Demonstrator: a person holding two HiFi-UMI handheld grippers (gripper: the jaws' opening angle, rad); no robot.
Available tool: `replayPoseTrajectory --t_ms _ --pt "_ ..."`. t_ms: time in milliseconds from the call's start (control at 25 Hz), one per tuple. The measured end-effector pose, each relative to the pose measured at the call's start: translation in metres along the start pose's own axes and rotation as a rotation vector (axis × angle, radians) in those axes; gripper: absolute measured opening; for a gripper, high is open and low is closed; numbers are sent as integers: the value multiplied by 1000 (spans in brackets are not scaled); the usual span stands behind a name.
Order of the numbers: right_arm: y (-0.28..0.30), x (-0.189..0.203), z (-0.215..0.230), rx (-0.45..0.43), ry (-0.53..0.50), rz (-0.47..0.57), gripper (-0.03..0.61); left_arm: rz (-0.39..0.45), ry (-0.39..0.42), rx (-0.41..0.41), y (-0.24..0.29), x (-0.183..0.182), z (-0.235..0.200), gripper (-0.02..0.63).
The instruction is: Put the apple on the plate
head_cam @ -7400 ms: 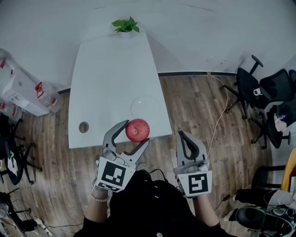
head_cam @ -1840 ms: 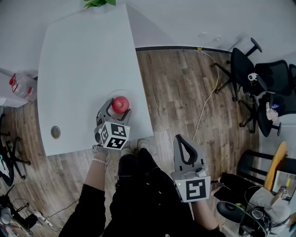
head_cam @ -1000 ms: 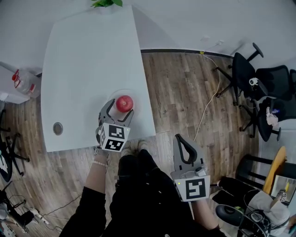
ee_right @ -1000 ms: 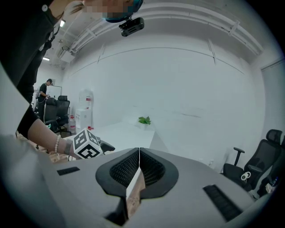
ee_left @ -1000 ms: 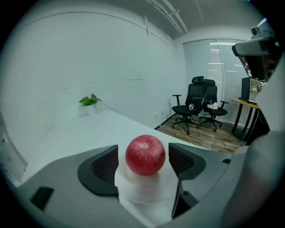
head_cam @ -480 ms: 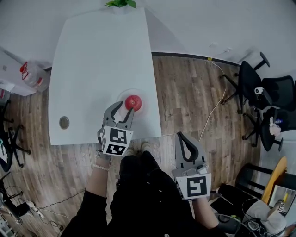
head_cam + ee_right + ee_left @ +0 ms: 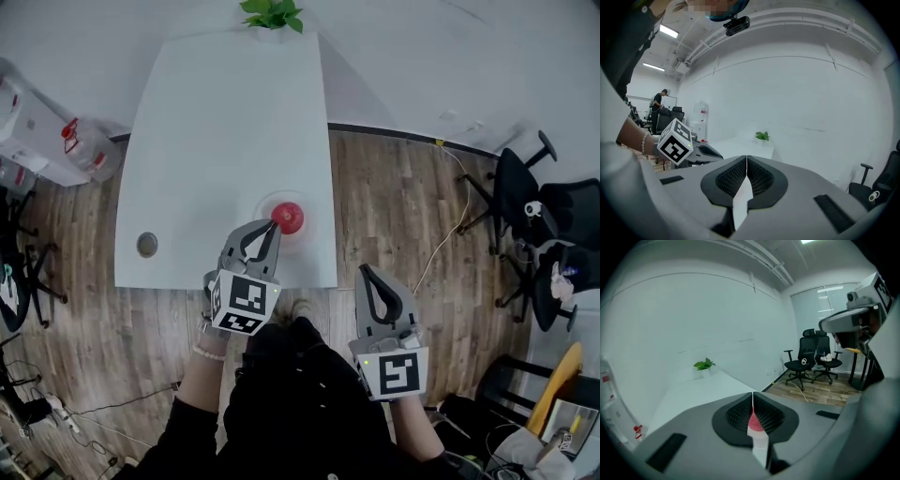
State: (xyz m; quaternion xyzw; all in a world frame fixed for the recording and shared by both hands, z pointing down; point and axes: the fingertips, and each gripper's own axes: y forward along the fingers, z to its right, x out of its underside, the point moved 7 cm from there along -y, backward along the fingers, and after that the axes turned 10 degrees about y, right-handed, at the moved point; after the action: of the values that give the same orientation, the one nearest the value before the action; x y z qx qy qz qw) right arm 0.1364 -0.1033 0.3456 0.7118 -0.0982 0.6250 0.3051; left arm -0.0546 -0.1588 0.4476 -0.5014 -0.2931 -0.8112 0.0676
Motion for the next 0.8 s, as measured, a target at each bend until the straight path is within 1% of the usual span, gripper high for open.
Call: replayPoseTrajectory --t_ms 160,320,680,800 --pt "5 -9 -1 -21 -12 29 41 47 -16 21 -14 -19 1 18" --pt "10 -18 -6 -36 -19 60 41 63 -5 24 -30 -35 0 18" --pt "16 -35 -9 -82 -35 99 41 100 37 -19 -66 -71 -3 18" --pt "15 -38 -9 -96 -40 106 41 101 30 -36 -76 -77 -3 18"
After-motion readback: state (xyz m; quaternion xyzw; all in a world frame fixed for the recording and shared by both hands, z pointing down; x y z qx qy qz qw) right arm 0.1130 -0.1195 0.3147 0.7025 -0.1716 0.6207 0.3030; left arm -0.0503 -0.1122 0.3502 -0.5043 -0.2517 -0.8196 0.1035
